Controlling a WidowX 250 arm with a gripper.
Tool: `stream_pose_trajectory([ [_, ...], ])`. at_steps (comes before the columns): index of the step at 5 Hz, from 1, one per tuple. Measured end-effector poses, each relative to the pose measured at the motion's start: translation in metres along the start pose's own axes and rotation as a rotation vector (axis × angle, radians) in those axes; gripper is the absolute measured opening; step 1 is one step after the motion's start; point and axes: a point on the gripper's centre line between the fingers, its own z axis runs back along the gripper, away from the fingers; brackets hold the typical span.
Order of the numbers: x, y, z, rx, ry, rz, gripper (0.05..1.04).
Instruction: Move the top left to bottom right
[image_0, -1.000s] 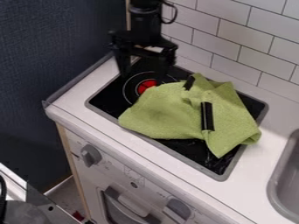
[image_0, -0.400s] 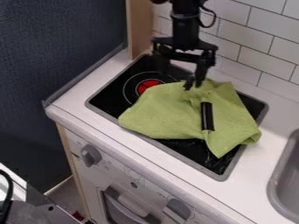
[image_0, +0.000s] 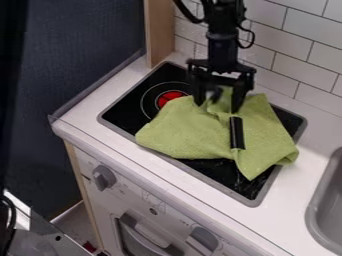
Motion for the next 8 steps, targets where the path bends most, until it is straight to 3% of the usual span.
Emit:
stream_pose_trajectory([
  [1,-0.001,0.005,-0.009,0.010,0.031,0.000,0.655],
  [2,0.000,0.005,-0.010,0.012,0.024,-0.002,0.350],
  [3,0.001,0.007,-0.011,0.020,0.016,0.008,0.142],
  [4,-0.004,0.002,-0.002,0.016,-0.017,0.019,0.055],
  [5,-0.016,-0.014,0.016,0.000,-0.080,0.040,0.052],
  [6,-0.035,-0.034,0.020,-0.004,-0.131,0.082,0.052],
  [7,-0.059,-0.051,0.021,-0.002,-0.213,0.186,0.052],
  [8,-0.083,-0.068,0.014,-0.017,-0.250,0.284,0.052],
])
